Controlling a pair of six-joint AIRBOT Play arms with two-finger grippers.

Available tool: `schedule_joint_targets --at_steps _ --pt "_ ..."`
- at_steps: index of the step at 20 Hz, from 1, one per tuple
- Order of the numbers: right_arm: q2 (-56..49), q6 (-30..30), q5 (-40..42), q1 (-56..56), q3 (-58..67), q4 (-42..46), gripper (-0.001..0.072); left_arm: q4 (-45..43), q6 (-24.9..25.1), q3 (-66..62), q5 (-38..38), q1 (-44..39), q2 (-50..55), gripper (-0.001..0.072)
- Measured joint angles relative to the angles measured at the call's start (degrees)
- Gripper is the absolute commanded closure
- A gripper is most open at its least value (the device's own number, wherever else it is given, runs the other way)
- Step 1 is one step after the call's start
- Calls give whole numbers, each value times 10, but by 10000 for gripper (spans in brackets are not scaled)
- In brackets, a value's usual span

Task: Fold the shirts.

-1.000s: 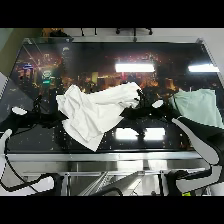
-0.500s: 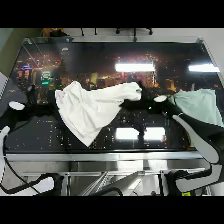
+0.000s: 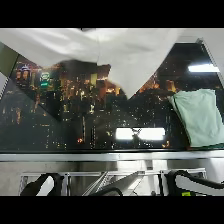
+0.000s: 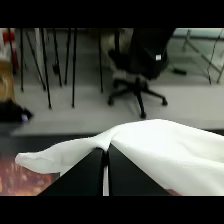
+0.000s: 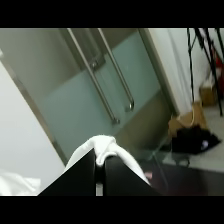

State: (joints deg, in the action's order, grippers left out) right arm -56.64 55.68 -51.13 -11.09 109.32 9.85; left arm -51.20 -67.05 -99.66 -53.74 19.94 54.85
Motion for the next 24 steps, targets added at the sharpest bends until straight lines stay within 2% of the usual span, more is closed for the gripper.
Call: schedule_joint_targets --at_steps 6,12,19,24 --pt "66 24 -14 -33 77 36 696 -54 -6 -114 -19 1 -70 698" --pt "38 44 -76 -37 54 84 695 -74 3 -38 -63 -30 -38 696" --pt "-101 46 -146 -37 -116 97 694 -78 58 147 -106 -98 148 694" --pt "-262 -3 -116 -27 -235 98 694 -78 99 213 -63 -120 349 695"
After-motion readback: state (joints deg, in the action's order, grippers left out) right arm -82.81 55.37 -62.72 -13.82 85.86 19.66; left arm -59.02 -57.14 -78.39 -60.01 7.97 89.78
